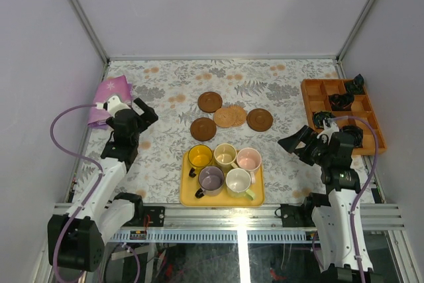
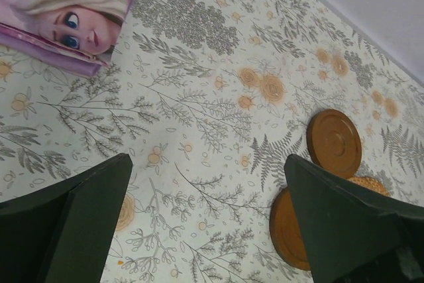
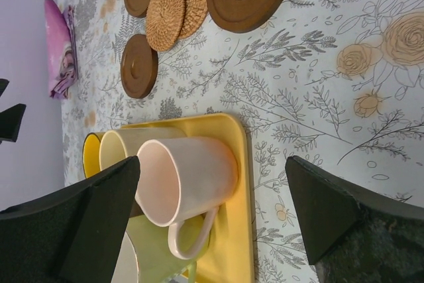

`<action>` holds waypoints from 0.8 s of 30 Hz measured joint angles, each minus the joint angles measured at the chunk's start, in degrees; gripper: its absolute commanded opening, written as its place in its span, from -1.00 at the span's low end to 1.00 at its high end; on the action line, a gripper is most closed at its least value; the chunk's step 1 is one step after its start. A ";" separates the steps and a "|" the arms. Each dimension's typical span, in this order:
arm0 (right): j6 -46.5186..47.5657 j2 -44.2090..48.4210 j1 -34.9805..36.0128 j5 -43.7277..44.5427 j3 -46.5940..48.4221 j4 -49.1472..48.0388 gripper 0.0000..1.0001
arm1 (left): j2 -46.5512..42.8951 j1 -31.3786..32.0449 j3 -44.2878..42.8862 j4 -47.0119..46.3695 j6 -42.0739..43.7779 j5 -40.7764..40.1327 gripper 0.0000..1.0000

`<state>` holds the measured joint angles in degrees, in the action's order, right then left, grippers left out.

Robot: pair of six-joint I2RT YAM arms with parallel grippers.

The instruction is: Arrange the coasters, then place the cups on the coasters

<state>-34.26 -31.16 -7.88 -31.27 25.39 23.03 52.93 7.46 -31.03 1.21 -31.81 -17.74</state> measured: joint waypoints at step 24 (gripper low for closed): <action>-2.93 -6.56 0.02 -4.17 -3.45 -3.91 0.99 | -0.81 0.00 2.64 -5.77 -0.15 5.01 0.99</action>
<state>-37.19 -37.71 -7.86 -35.44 21.93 19.11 52.12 7.46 -28.38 -4.56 -31.97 -12.73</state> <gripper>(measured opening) 0.993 0.996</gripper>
